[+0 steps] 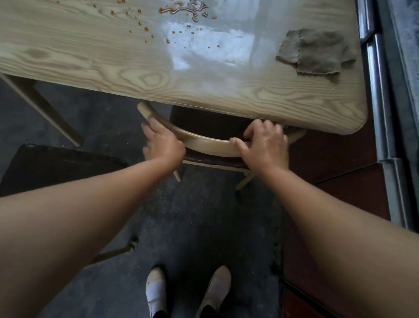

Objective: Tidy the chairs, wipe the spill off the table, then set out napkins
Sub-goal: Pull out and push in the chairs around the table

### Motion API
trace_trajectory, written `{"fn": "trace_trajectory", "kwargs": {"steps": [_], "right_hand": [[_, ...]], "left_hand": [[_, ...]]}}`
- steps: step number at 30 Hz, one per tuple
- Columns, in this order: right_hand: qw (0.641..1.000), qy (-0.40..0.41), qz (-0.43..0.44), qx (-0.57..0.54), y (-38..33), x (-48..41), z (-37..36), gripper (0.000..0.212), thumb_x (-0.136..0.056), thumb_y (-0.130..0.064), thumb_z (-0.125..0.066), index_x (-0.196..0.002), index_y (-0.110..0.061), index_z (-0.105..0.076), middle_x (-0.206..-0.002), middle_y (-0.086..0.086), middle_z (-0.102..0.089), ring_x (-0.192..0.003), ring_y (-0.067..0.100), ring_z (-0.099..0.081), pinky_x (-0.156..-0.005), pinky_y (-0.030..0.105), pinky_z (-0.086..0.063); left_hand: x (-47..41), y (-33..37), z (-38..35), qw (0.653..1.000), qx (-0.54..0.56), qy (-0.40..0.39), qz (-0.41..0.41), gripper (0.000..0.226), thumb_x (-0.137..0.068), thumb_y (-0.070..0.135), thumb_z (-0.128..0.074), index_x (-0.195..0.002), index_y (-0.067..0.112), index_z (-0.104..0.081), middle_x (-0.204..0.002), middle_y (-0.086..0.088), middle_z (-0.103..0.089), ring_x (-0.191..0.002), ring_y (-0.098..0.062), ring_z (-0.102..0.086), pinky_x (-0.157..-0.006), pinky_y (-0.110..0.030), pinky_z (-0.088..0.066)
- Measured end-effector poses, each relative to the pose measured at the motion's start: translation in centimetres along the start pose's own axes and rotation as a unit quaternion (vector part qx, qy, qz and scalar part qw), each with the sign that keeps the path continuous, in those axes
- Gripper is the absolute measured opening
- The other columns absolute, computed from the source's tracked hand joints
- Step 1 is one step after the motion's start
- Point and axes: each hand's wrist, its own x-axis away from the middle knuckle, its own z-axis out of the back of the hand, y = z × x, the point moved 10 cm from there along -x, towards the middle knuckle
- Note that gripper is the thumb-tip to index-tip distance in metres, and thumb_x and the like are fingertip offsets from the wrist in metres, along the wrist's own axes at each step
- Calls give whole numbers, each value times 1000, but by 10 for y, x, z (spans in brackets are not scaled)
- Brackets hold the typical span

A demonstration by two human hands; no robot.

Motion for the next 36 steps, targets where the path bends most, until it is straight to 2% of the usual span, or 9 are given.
{"fn": "trace_trajectory", "kwargs": {"steps": [4, 8, 12, 17, 21, 24, 27, 30, 36], "right_hand": [[952, -57, -286, -93, 50, 26, -16, 57, -83, -65, -54, -106, -14, -67, -108, 11, -69, -98, 32, -67, -83, 35, -53], [770, -161, -433, -440, 32, 54, -65, 44, -94, -53, -49, -114, -13, -47, -93, 19, -68, -72, 28, -71, -61, 38, -60], [658, -134, -474, -569, 15, 40, -84, 45, -101, -37, -43, -137, -11, -35, -119, 23, -61, -69, 32, -70, -51, 37, -59], [653, -134, -492, -560, -1, 31, -89, 47, -103, -36, -37, -139, -7, -32, -127, 24, -58, -102, 39, -67, -49, 37, -56], [648, -143, -505, -552, 0, 32, -88, 46, -102, -34, -42, -137, -6, -35, -122, 25, -60, -98, 40, -68, -58, 41, -57], [648, -141, -514, -544, 1, 35, -87, 47, -102, -34, -44, -137, -4, -36, -121, 27, -60, -89, 39, -69, -40, 41, -54], [659, -152, -506, -536, -2, 36, -82, 46, -103, -34, -40, -138, -4, -34, -125, 25, -58, -100, 37, -68, -57, 40, -58], [672, -162, -492, -529, -5, 38, -78, 42, -103, -36, -37, -135, -9, -35, -125, 20, -59, -98, 33, -70, -72, 40, -58], [713, -195, -510, -439, -9, 64, -79, 64, -97, -59, -30, -135, -9, -42, -122, 14, -65, -103, 27, -68, -58, 36, -52]], "left_hand": [[-7, -7, -14, 952, 270, -91, 108, 50, -97, 33, -47, -134, 1, -35, -119, -16, -59, -99, -35, -66, -78, -44, -58], [-5, 1, -25, 913, 361, -126, 142, 43, -93, 24, -60, -126, 1, -42, -113, -17, -59, -80, -31, -70, -47, -32, -59], [-7, 4, -26, 891, 408, -107, 168, 40, -95, 15, -58, -127, 2, -38, -113, -12, -50, -83, -33, -68, -62, -33, -61], [-14, 6, -17, 889, 411, -113, 167, 30, -96, 13, -56, -120, 9, -38, -131, -18, -50, -89, -38, -69, -77, -40, -60], [-8, 4, -24, 872, 427, -144, 190, 37, -97, 16, -54, -129, 5, -39, -134, -15, -51, -96, -36, -68, -84, -39, -58], [-8, 2, -26, 865, 425, -160, 212, 46, -97, 19, -55, -135, 5, -33, -135, -13, -51, -95, -40, -66, -87, -46, -56], [-12, 2, -23, 898, 366, -160, 184, 46, -95, 26, -57, -132, 5, -39, -128, -14, -55, -82, -32, -65, -77, -49, -59], [-11, -3, -18, 918, 329, -155, 160, 56, -94, 35, -57, -136, 5, -35, -127, -13, -56, -105, -34, -63, -76, -50, -58], [12, -23, 0, 946, 234, -201, 102, 52, -95, 43, -51, -134, 12, -39, -112, -11, -63, -97, -28, -66, -90, -50, -54]]}}
